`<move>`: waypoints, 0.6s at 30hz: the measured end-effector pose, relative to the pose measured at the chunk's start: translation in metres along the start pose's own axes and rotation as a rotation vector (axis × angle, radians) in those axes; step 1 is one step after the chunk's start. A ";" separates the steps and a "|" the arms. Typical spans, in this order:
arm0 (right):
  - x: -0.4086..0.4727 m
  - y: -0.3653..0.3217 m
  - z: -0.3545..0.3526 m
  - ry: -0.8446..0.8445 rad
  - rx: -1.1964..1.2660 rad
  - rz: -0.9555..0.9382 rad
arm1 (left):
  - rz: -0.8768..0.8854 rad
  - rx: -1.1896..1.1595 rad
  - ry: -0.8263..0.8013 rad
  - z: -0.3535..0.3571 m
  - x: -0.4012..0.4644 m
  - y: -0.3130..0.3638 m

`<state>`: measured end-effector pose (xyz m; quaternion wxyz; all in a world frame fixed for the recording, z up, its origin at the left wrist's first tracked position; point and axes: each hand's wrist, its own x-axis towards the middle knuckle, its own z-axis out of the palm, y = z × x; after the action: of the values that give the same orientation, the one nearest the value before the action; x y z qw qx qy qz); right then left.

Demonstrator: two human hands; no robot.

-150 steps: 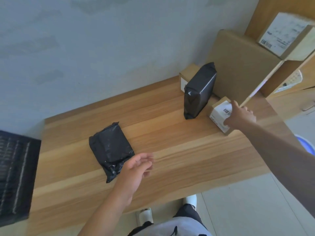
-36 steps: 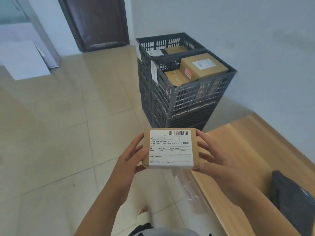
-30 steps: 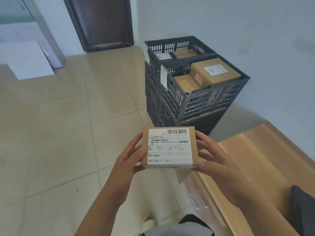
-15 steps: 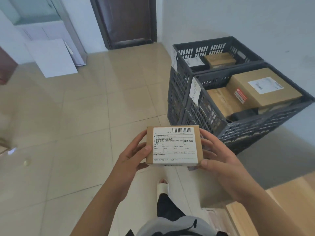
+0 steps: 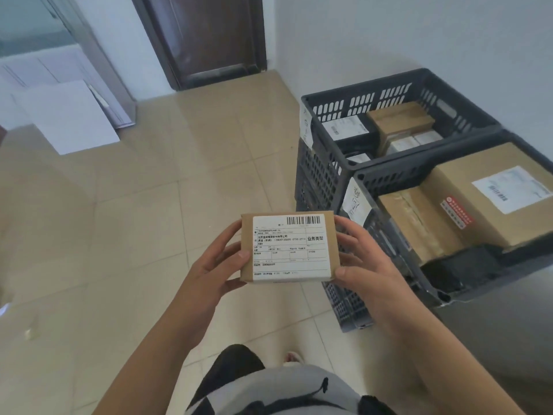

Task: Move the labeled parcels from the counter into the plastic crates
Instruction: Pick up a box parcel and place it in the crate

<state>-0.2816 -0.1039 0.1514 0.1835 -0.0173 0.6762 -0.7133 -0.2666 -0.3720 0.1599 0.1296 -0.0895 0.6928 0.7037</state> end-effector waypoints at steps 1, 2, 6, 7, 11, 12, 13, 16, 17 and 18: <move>0.007 -0.001 -0.001 0.017 0.007 0.006 | -0.008 -0.002 -0.012 -0.003 0.014 0.001; 0.013 -0.003 -0.002 0.037 0.008 0.013 | -0.017 -0.003 -0.030 -0.006 0.028 0.001; 0.039 -0.005 -0.010 0.170 0.010 0.035 | -0.062 0.022 -0.163 -0.009 0.094 0.008; 0.046 -0.005 -0.011 0.217 0.023 0.038 | -0.068 0.032 -0.209 -0.009 0.112 0.010; 0.078 -0.010 -0.008 0.421 0.087 0.058 | -0.063 0.084 -0.401 -0.007 0.186 0.028; 0.088 -0.015 -0.005 0.472 0.094 0.052 | -0.061 0.099 -0.447 -0.008 0.204 0.035; 0.097 -0.020 -0.002 0.519 0.094 0.045 | -0.062 0.112 -0.490 -0.009 0.221 0.043; 0.123 -0.035 0.005 0.629 0.091 0.023 | -0.069 0.142 -0.596 -0.010 0.271 0.068; 0.131 -0.040 0.008 0.654 0.096 0.014 | -0.076 0.148 -0.623 -0.010 0.285 0.074; 0.138 -0.043 0.011 0.680 0.097 0.003 | -0.084 0.155 -0.651 -0.009 0.299 0.079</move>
<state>-0.4172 -0.1532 0.1637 -0.0505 0.2312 0.6639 -0.7094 -0.5751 -0.3639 0.1439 0.3792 0.1215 0.6624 0.6345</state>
